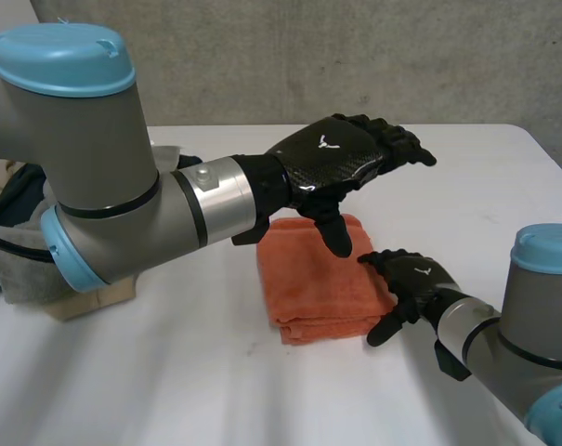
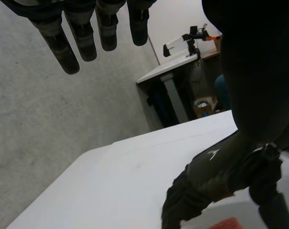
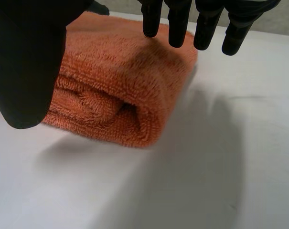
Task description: Fold the laundry.
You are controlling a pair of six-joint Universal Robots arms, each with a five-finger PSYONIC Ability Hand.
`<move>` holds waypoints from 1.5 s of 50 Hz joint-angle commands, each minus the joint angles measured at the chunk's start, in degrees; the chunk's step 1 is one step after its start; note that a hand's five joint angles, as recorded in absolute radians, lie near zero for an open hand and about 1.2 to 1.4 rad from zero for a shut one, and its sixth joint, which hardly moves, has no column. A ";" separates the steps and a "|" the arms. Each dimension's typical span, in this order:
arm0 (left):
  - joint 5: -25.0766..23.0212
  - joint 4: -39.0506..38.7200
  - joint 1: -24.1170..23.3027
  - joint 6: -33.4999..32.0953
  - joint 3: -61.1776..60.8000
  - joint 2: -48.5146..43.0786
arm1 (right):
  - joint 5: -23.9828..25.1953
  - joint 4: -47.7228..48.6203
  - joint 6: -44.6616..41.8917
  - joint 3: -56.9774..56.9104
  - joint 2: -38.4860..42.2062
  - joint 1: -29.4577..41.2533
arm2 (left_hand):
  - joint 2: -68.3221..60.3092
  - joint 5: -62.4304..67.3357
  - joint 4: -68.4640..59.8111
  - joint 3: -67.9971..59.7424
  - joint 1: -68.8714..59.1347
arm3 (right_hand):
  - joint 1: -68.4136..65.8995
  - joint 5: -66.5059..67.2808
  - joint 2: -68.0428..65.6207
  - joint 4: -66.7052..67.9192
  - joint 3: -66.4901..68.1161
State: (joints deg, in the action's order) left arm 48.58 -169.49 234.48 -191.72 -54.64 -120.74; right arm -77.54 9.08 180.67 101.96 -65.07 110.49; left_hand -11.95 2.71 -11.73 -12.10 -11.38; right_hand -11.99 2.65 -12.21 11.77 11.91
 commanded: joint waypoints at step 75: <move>2.40 -0.31 -0.87 0.20 -4.33 2.79 | 26.74 -24.72 -24.75 -62.75 36.42 -27.26 | 1.95 -2.71 1.73 2.10 1.38 | 1.99 -2.65 2.21 -1.77 -1.91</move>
State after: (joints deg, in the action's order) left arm 51.05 -169.73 233.75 -191.55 -58.42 -117.73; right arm -50.50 -13.25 160.34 40.58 -30.91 82.52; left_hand -11.95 2.71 -11.73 -12.10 -11.38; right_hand -12.78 2.60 -12.07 11.77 11.81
